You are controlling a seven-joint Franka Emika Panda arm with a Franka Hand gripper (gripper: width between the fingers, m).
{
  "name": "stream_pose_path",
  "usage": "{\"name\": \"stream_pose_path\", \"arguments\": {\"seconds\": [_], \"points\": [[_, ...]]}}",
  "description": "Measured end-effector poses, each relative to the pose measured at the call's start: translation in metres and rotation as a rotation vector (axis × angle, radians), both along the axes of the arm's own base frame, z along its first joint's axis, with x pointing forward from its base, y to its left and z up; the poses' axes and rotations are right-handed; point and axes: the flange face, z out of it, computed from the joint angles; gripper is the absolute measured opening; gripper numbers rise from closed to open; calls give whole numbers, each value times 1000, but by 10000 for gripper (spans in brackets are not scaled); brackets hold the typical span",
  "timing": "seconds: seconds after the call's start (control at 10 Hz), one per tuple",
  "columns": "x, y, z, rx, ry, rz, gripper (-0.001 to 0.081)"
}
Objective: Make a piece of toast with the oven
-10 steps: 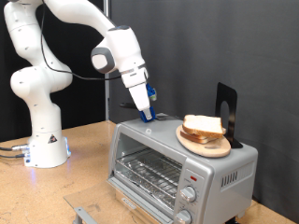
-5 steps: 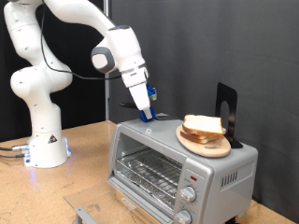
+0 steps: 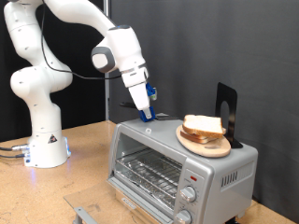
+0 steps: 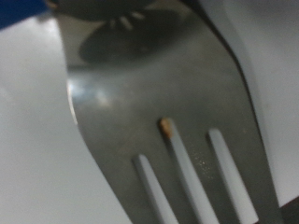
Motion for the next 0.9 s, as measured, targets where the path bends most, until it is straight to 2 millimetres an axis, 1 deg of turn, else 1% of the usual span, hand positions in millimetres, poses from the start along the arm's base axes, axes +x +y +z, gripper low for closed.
{"name": "stream_pose_path", "arguments": {"seconds": [0.1, 0.2, 0.3, 0.4, 0.5, 0.9], "points": [[1, -1, 1, 6, -17, -39, 379], [4, -3, 2, 5, -33, -88, 557], [5, -5, 3, 1, -40, -121, 557], [7, -7, 3, 0, -42, -131, 663], [7, -8, 3, 1, -42, -133, 681], [7, -9, 3, 3, -29, -125, 682]]}}
